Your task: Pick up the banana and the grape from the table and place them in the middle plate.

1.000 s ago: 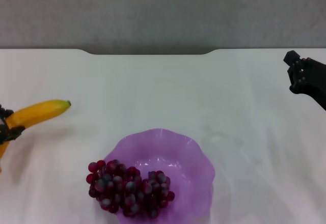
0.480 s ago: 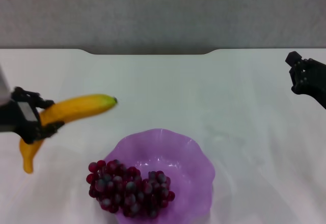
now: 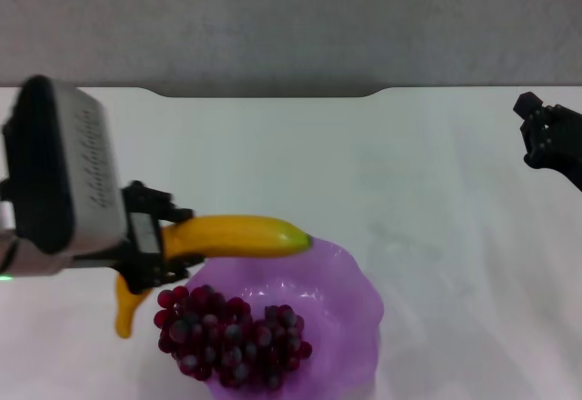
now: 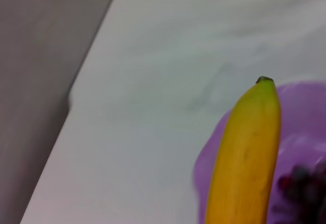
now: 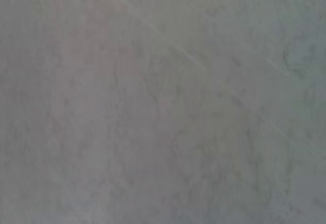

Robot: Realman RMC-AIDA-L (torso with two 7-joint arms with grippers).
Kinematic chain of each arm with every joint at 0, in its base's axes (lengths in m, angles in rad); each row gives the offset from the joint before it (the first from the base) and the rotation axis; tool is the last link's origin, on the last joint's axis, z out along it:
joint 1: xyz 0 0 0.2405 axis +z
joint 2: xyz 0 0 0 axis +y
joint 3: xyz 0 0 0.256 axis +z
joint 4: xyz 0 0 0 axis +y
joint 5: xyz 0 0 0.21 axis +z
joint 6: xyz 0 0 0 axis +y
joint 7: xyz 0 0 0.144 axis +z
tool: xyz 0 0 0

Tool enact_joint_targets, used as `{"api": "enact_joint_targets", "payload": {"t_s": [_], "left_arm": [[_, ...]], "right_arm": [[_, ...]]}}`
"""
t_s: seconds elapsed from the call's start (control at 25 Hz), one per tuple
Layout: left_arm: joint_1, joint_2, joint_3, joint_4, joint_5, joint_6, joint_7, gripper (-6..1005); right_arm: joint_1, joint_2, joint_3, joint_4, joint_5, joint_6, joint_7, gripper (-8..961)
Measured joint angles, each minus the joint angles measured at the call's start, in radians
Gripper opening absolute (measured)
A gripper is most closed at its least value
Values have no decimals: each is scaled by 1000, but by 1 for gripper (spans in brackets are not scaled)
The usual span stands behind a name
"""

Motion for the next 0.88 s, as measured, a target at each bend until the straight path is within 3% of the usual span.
{"api": "enact_joint_targets", "payload": {"t_s": [0.2,0.4,0.88], "left_arm": [[-18,1,107,38,9,-2,-5,567],[-83,1,198,21,15,-8,-8,578],[-175,1,302,-106,31,-89,-8,602]], "right_arm": [[0,-2,-4,1,0,2,0,9],[1,-6,-5,1,-1,2,0,9],[-1,-6,-5,1,-3,2,0,9]]}}
